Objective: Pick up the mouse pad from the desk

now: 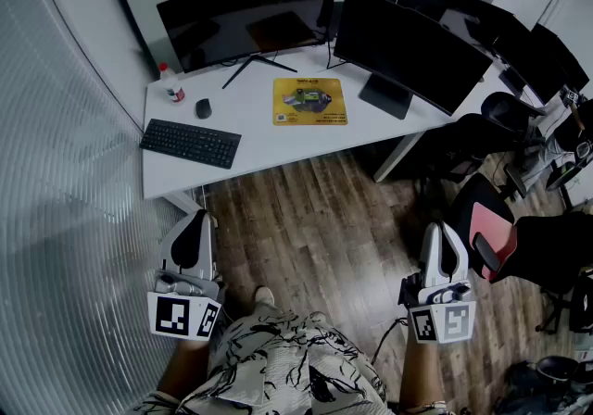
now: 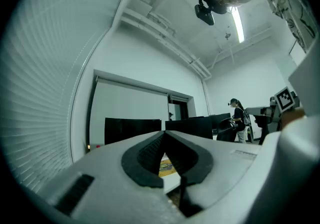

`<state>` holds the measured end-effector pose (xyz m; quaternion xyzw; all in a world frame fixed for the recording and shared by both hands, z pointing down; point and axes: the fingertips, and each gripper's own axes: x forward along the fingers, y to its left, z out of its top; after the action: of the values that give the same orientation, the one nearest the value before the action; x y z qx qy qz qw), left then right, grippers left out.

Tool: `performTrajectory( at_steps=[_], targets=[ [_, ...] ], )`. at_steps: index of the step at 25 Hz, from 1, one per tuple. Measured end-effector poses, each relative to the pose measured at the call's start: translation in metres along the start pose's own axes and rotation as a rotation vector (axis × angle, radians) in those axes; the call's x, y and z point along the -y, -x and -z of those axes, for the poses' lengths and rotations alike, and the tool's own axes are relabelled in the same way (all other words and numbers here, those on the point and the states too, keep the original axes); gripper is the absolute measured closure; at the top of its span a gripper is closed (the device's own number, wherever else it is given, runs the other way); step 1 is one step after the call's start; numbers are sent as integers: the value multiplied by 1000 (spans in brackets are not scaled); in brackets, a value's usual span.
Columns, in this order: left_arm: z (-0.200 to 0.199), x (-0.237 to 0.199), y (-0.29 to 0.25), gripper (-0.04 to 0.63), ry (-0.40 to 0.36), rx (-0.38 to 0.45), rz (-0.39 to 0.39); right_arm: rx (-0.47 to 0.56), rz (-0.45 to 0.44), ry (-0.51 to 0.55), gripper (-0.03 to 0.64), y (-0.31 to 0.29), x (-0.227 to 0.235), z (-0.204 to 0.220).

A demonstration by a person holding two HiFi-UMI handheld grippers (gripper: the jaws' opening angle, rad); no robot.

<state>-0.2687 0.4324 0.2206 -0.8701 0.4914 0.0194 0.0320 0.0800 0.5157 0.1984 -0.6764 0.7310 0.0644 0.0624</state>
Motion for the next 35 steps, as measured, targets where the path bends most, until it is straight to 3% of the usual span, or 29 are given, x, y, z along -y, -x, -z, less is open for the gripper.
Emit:
performTrajectory(
  at_steps=[9, 14, 17, 22, 24, 30, 35],
  targets=[
    [2, 4, -2, 597, 13, -14, 13, -22, -6, 15, 611, -2, -1, 1],
    [3, 4, 0, 595, 27, -18, 20, 32, -56, -74, 611, -1, -9, -5],
    [6, 4, 1, 595, 32, -30, 29, 1, -57, -90, 611, 0, -9, 5],
    [6, 12, -1, 592, -13, -26, 54, -27, -94, -71, 609, 0, -16, 18],
    [7, 9, -1, 544, -21, -30, 36, -26, -106, -91, 591, -3, -19, 19],
    [7, -2, -1, 351, -19, -40, 5, -35, -93, -113, 403, -7, -19, 21],
    [9, -8, 1, 279, -17, -47, -9, -33, -87, -117, 342, -10, -21, 22]
  ],
)
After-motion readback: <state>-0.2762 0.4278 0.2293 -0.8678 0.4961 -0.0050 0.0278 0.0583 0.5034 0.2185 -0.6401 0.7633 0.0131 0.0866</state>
